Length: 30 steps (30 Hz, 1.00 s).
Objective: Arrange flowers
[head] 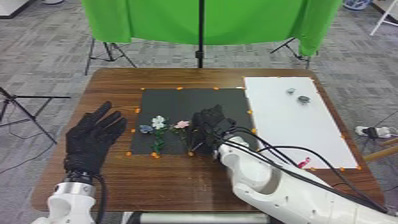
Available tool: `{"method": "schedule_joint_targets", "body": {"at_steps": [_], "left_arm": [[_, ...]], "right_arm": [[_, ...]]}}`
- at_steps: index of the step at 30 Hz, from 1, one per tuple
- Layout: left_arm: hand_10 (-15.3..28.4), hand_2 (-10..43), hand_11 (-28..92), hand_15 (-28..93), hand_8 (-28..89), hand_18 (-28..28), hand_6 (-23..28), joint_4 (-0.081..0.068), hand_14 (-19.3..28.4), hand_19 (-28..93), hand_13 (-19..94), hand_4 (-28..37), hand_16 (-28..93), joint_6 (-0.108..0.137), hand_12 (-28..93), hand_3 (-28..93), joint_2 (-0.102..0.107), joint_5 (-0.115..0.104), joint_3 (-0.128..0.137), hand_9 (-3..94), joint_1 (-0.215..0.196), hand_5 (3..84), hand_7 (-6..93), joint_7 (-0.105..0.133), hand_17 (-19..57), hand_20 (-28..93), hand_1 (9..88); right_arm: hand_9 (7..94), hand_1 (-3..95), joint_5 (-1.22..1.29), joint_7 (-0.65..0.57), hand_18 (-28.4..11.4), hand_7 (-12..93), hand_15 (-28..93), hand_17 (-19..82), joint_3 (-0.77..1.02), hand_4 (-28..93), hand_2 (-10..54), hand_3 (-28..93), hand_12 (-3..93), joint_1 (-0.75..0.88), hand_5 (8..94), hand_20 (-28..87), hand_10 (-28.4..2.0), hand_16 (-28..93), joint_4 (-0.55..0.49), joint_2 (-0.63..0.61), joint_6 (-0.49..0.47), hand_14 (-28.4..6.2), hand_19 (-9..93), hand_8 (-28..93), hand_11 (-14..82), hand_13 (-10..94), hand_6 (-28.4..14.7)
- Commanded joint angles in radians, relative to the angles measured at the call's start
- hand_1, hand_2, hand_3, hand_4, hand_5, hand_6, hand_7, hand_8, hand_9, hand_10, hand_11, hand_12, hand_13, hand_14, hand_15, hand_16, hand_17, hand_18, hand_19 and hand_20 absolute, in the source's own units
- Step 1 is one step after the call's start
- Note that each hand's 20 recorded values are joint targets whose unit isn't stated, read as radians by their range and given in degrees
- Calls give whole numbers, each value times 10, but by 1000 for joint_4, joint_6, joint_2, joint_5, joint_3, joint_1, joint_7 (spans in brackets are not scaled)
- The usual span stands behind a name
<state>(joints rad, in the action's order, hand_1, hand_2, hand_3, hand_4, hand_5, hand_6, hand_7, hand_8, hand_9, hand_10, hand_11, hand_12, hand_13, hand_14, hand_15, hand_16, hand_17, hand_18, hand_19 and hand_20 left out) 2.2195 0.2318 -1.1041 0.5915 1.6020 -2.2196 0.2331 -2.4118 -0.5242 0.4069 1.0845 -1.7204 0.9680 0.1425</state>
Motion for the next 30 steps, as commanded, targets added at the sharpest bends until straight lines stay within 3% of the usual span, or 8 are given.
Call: {"method": "schedule_joint_targets", "body": {"at_steps": [1,7,13,18,20,23,30], "left_arm": [[208,102,259,508,-93,250,107,3,271,561,238,-283,-99,3,99,791,-6,4,0,338,-22,383,116,-8,-100,100,210],[208,102,260,508,-93,250,106,7,272,561,239,-283,-100,11,99,791,6,-6,-2,338,-37,382,117,16,-100,99,211],[208,102,259,508,-93,249,107,5,271,561,238,-283,-100,13,99,791,16,-12,-6,339,-35,383,117,37,-100,99,210],[208,102,258,508,-93,250,107,-1,271,561,238,-283,-100,12,99,791,13,-12,-9,338,-32,382,117,37,-100,99,210],[208,102,258,507,-93,250,106,-5,272,561,238,-283,-100,-3,99,790,8,3,-4,337,-35,382,117,29,-100,99,210],[207,102,257,506,-94,249,103,-11,272,559,238,-283,-100,-20,99,789,4,1,-4,337,-34,377,115,27,-101,99,209],[204,100,248,500,-94,248,97,-38,270,556,234,-283,-98,-30,98,786,-3,2,-20,334,-3,373,110,17,-101,98,204]], "right_arm": [[771,352,-34,47,-226,156,798,243,91,-283,-95,800,198,50,637,556,-97,169,-58,-16,-52,-84,920,-131,464,658,37],[749,329,10,41,-228,150,803,231,132,-283,-95,796,194,26,627,561,-108,168,-98,-58,-16,-93,913,-130,469,640,26],[696,310,115,-92,-227,148,761,211,92,-283,-95,797,155,-125,602,549,-127,133,-50,-180,72,-111,873,-126,365,591,16],[632,306,229,-219,-226,156,708,194,8,-283,-95,804,139,-260,584,521,-148,100,37,-281,104,-122,833,-132,278,548,13],[603,306,261,-259,-225,156,695,190,-42,-283,-95,808,136,-310,570,508,-157,91,82,-307,121,-126,821,-132,255,533,9],[575,310,329,-299,-225,164,686,189,-75,-283,-95,815,133,-343,558,493,-161,82,153,-317,154,-129,816,-135,227,521,11],[522,321,352,-369,-237,172,660,197,9,-283,-95,821,128,-286,524,410,-176,67,253,-303,57,-129,762,-143,182,518,12]]}}
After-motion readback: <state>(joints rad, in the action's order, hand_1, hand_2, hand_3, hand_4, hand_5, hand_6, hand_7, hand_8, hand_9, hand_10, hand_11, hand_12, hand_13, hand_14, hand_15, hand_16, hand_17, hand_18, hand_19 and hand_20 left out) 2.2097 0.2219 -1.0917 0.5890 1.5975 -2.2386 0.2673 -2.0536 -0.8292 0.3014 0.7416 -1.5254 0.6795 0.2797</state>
